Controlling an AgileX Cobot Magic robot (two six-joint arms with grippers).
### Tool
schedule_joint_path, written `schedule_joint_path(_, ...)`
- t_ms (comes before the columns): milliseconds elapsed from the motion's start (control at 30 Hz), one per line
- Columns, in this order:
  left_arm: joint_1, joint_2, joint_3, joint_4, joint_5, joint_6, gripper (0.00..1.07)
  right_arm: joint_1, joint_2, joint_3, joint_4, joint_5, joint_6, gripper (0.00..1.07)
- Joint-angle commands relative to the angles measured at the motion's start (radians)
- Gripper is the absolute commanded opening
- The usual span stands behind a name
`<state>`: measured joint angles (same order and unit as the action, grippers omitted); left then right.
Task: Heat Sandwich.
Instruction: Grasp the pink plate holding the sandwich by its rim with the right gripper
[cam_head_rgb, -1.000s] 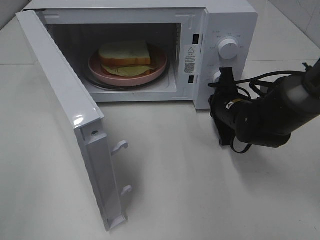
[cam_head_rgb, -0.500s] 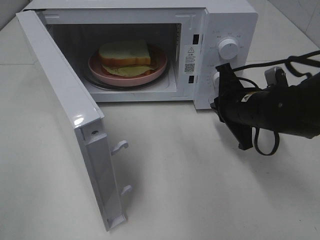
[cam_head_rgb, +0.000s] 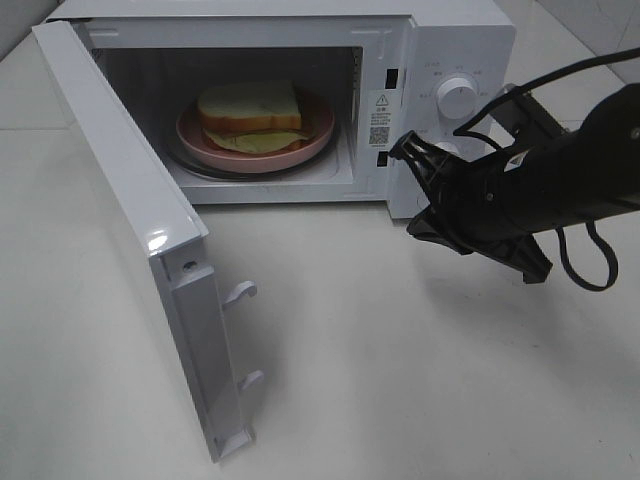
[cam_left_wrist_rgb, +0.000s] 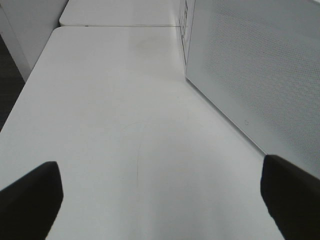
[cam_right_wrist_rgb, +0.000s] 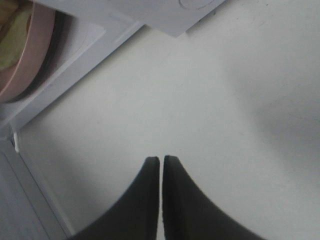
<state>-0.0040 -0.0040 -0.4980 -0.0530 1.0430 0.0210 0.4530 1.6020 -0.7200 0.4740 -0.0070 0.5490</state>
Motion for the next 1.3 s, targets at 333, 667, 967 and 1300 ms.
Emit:
schedule_joint_path(333,0.001,-0.023,0.002,-0.001,-0.009,-0.009,1.03,0.0,-0.014,-0.205,-0.314,0.429,-0.095,0.09)
schedule_joint_path(667,0.001,-0.023,0.002,-0.001,-0.009,-0.009,1.03,0.0,-0.014,-0.366,-0.445,0.717,-0.489,0.1)
schedule_joint_path(967,0.001,-0.023,0.002,-0.001,-0.009,-0.009,1.03,0.0,-0.014,-0.41,-0.491,0.816,-1.104,0.12)
schedule_joint_path(1300,0.001,-0.023,0.002,-0.001,-0.009,-0.009,1.03,0.0,-0.014,-0.41,-0.492,0.803,-1.641,0.15)
